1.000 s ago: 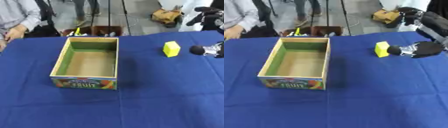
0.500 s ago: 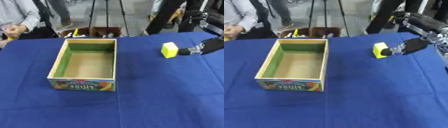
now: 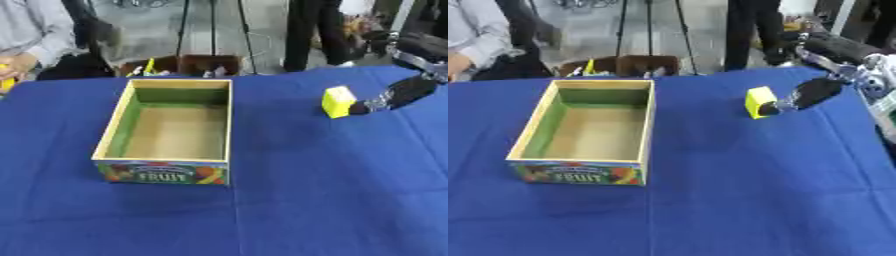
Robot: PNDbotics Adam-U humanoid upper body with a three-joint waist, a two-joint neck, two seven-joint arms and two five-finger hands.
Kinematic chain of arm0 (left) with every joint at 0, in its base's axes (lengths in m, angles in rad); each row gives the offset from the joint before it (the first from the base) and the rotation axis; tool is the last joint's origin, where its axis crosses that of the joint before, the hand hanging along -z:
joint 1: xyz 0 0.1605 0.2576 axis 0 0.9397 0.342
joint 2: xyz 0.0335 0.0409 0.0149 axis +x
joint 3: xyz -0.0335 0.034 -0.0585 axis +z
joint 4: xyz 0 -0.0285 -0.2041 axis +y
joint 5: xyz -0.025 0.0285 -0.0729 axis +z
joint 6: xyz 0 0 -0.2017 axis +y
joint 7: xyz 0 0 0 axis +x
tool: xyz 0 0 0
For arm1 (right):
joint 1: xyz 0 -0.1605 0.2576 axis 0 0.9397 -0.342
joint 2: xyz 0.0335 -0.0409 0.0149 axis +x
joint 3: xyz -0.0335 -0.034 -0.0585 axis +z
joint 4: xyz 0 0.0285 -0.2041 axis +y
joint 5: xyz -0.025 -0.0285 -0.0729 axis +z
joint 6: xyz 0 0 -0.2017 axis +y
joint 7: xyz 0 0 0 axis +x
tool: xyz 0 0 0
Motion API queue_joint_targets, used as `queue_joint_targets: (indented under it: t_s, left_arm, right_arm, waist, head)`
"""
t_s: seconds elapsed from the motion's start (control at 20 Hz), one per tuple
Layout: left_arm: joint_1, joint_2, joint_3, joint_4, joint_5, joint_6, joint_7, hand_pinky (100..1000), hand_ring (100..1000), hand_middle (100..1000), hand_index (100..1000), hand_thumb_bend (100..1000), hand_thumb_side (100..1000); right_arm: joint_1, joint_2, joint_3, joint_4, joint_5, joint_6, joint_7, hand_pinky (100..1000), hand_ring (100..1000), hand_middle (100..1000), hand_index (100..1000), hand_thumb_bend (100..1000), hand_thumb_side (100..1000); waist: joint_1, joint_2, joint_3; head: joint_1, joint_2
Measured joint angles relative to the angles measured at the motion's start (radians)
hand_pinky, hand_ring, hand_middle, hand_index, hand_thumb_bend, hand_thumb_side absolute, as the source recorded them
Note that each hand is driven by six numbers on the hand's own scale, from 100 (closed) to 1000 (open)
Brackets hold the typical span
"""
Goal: Pick up objects on the table and place them in the box.
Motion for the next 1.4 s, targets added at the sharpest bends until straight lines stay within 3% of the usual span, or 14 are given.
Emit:
queue_joint_targets:
  t_s: [0.45, 0.7, 1.1, 1.4]
  left_arm:
    - [0.000, -0.001, -0.003, 0.005, 0.000, -0.005, -0.008, 326, 418, 466, 637, 219, 690]
    - [0.000, -0.001, -0.007, 0.007, 0.000, -0.008, -0.013, 326, 418, 466, 637, 220, 692]
    - [0.000, -0.001, -0.010, 0.018, 0.000, -0.016, -0.021, 326, 417, 466, 637, 224, 697]
    - [0.002, -0.009, -0.015, 0.025, -0.001, -0.023, -0.027, 325, 416, 466, 632, 223, 700]
  right_arm:
    - [-0.040, 0.007, -0.003, 0.078, 0.029, -0.042, 0.068, 790, 1000, 804, 871, 870, 482]
    - [-0.062, 0.013, -0.013, 0.114, 0.018, -0.055, 0.078, 785, 1000, 793, 861, 845, 545]
    - [-0.079, -0.001, -0.020, 0.162, 0.016, -0.067, 0.019, 777, 1000, 784, 856, 779, 599]
    - [-0.045, -0.054, -0.025, 0.159, 0.005, -0.080, -0.013, 777, 1000, 774, 855, 746, 522]
  waist:
    - [0.000, 0.021, 0.005]
    - [0.001, 0.030, 0.009]
    - [0.004, 0.052, 0.022]
    - [0.010, 0.068, 0.030]
  head:
    - [-0.015, -0.017]
    - [-0.023, -0.025]
    - [-0.049, -0.047]
    - [-0.068, -0.070]
